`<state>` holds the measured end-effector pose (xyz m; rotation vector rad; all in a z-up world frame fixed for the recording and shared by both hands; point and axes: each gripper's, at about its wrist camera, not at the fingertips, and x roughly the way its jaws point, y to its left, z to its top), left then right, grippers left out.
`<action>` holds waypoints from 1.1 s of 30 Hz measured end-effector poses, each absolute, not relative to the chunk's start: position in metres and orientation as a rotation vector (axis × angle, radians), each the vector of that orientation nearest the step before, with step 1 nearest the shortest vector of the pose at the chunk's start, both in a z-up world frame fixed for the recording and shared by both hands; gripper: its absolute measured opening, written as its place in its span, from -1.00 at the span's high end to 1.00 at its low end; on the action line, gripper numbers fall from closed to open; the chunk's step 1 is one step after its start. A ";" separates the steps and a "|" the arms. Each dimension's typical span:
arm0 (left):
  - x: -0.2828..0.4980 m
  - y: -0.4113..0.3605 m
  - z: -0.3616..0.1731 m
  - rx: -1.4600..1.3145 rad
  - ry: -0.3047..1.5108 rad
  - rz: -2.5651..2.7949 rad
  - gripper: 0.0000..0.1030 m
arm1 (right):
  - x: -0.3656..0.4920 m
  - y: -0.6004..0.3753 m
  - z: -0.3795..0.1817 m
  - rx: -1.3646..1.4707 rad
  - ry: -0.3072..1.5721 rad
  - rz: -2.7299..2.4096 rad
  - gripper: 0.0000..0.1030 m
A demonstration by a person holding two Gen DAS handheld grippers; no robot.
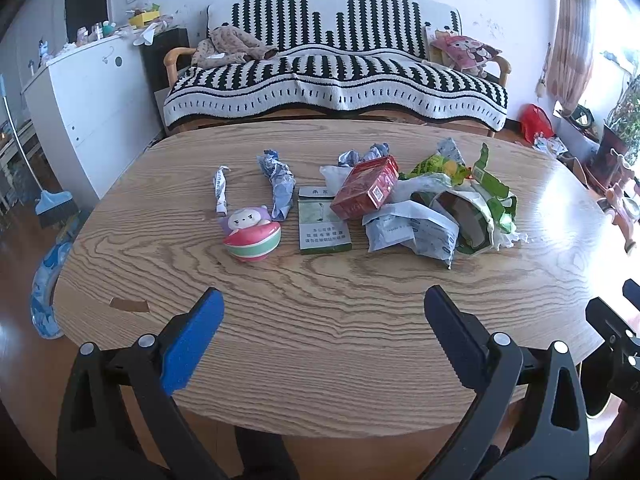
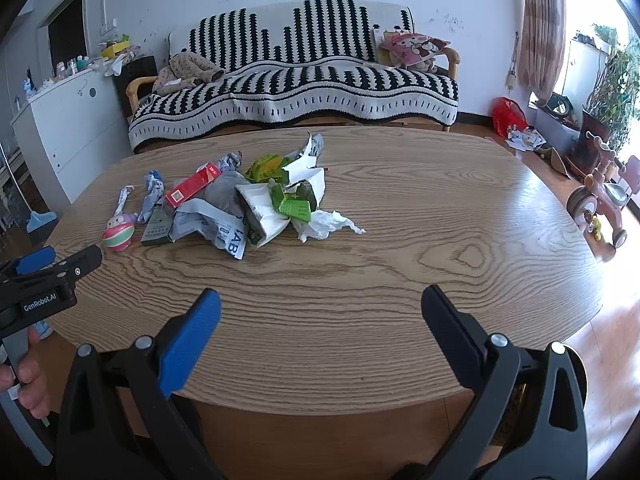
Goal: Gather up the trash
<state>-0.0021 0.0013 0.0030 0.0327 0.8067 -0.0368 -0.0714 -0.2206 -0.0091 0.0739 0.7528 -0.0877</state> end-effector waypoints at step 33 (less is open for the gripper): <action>-0.003 0.000 0.003 0.033 0.808 -0.038 -0.90 | -0.073 -0.219 -0.011 0.075 0.760 -0.080 -0.89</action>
